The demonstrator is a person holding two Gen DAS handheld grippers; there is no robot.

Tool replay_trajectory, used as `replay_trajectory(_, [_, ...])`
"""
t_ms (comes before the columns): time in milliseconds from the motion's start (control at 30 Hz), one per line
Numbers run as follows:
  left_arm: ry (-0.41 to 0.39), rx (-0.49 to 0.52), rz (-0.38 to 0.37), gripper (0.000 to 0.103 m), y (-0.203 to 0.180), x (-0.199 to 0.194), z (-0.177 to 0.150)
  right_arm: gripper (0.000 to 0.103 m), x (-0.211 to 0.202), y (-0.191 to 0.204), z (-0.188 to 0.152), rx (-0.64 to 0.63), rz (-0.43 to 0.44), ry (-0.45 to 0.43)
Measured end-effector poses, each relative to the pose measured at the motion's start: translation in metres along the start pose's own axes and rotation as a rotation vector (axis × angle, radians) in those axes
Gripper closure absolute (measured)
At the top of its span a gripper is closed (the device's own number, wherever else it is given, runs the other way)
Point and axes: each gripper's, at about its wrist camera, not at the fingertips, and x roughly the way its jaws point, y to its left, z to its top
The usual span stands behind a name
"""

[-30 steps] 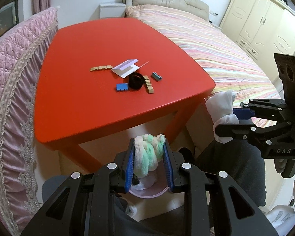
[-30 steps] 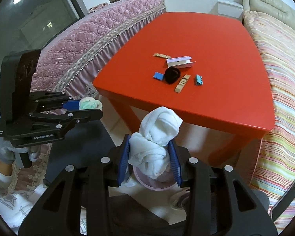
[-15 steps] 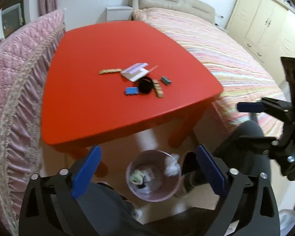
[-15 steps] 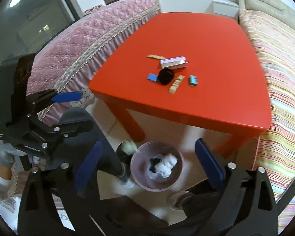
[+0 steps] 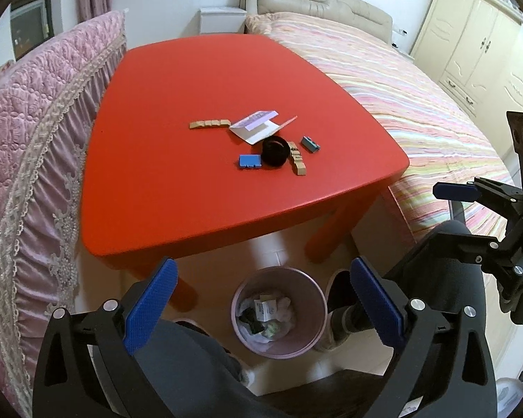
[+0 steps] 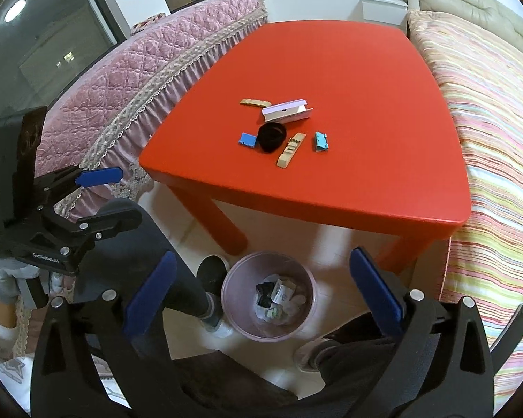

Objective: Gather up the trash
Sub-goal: 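Move both open tools back over the red table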

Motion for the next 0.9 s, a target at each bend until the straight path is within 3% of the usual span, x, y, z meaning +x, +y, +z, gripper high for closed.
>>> replay_trajectory(300, [-0.034, -0.011, 0.014, 0.008, 0.014, -0.001, 0.024, 0.005, 0.004, -0.012, 0.027, -0.003, -0.041, 0.001])
replay_trajectory(633, [-0.057, 0.008, 0.033, 0.008, 0.040, 0.013, 0.082, 0.005, 0.025, -0.036, 0.084, -0.044, -0.144, 0.021])
replay_trajectory(900, [0.029, 0.087, -0.030, 0.008, 0.061, 0.057, 0.124, 0.005, 0.062, -0.049, 0.113, -0.043, -0.178, 0.082])
